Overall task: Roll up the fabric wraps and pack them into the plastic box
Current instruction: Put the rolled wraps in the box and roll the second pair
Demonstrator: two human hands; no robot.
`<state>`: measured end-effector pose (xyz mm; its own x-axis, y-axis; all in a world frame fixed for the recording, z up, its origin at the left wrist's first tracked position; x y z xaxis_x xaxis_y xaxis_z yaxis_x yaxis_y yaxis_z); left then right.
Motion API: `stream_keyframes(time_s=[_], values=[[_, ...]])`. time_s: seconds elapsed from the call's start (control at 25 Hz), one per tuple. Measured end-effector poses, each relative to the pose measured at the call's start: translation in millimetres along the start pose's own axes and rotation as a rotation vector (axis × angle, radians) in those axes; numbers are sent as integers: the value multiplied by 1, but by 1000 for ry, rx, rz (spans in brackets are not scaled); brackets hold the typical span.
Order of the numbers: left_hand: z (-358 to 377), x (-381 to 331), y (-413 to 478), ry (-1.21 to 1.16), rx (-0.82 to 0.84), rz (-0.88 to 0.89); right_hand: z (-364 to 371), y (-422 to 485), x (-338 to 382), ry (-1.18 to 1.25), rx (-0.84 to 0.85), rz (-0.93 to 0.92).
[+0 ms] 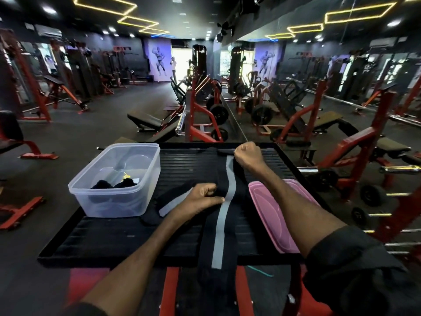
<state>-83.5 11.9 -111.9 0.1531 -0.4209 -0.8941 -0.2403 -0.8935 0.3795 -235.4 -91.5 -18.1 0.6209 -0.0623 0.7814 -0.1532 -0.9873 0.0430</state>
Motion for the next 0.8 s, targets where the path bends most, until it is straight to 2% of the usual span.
stream_keyframes(time_s=[0.08, 0.24, 0.32, 0.44, 0.52, 0.64, 0.72, 0.8], values=[[1, -6, 4, 9, -15, -34, -5, 3, -11, 49, -57, 17], [0, -12, 37, -255, -108, -175, -23, 13, -1, 168, -142, -79], [0, -14, 56, -286, -182, -165, -27, 15, 6, 195, -139, -130], [0, -19, 73, -205, -346, -40, -9, 15, -2, 127, 46, -171], [1, -8, 74, -207, -429, -34, -2, 10, -13, 107, 240, -154], [5, 5, 71, -308, -438, -59, -5, -4, -21, 273, 577, -27], [7, 4, 72, -334, -388, -36, -10, -3, -26, 431, 636, 86], [9, 4, 76, -303, -344, -27, -8, 3, -30, 516, 603, 155]])
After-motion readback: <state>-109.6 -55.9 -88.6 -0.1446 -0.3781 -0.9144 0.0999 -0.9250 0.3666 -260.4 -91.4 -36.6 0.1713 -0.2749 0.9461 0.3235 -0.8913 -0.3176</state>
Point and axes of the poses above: each hand's wrist, its own y-axis towards the middle knuckle, its own z-axis out of the palm, x = y × z, the point moved 7 cm from there along y, towards the middle knuckle, and after that the axes turned 15 degrees about z, right-handed, at the moved point
